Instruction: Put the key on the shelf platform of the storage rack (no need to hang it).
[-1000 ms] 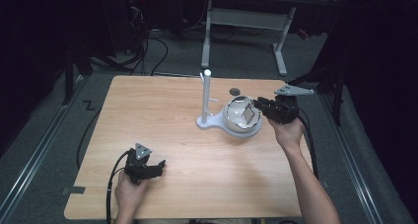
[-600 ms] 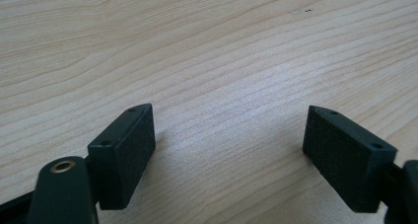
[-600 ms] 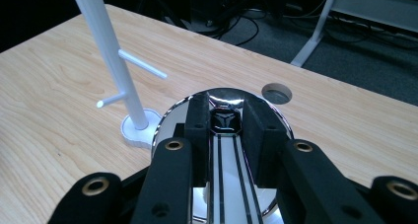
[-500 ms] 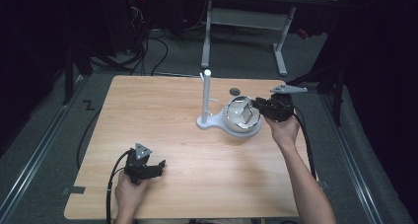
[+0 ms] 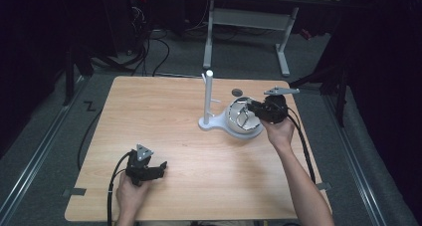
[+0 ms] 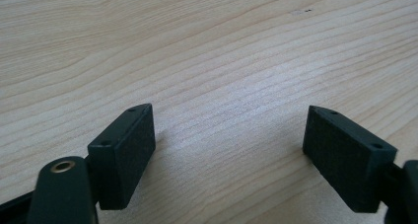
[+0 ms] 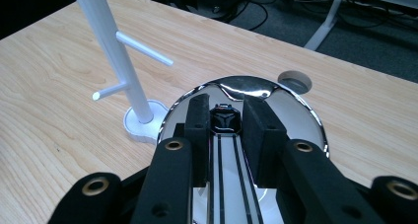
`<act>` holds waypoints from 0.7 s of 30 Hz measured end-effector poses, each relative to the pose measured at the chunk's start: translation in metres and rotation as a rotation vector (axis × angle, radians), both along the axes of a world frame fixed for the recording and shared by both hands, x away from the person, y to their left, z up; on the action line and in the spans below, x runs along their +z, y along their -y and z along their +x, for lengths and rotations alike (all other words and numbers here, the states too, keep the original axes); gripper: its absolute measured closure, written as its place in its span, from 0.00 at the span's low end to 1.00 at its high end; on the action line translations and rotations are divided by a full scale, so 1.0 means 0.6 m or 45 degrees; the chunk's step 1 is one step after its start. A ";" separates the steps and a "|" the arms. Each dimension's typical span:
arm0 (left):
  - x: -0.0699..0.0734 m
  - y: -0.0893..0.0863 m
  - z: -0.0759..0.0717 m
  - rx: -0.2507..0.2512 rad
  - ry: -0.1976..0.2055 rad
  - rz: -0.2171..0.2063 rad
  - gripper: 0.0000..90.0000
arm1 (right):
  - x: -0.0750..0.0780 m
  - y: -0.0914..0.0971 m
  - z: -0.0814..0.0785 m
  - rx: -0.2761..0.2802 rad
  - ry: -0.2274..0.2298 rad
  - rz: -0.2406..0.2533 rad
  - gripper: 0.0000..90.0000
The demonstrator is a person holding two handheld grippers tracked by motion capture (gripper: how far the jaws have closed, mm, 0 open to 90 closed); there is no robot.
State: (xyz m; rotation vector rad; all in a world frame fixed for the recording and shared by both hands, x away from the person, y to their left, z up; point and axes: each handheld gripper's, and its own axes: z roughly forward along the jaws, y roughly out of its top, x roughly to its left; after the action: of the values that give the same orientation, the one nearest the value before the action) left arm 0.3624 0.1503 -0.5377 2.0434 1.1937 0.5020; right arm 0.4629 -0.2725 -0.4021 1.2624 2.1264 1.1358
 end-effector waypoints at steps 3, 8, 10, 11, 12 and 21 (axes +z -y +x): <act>0.000 0.000 0.000 -0.001 0.000 0.001 0.23 | -0.004 -0.004 0.004 0.007 -0.006 -0.004 0.83; 0.000 0.000 0.000 0.000 0.000 0.001 0.23 | -0.011 -0.007 0.012 0.006 -0.024 0.006 0.83; 0.000 0.000 0.000 0.000 0.000 0.001 0.23 | -0.012 -0.008 0.014 0.004 -0.027 0.008 0.83; 0.000 0.000 0.000 0.000 0.000 0.001 0.23 | -0.015 -0.009 0.016 0.003 -0.037 0.006 0.83; 0.000 0.000 0.000 0.000 0.000 0.001 0.23 | -0.017 -0.009 0.018 0.001 -0.038 0.006 0.83; 0.000 0.000 0.000 0.000 0.000 0.000 0.23 | -0.037 -0.014 0.030 0.000 -0.075 0.008 0.83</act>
State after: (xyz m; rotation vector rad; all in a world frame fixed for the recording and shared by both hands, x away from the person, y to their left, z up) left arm 0.3624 0.1503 -0.5377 2.0433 1.1935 0.5020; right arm 0.4811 -0.2642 -0.4243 1.3135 2.1671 1.1191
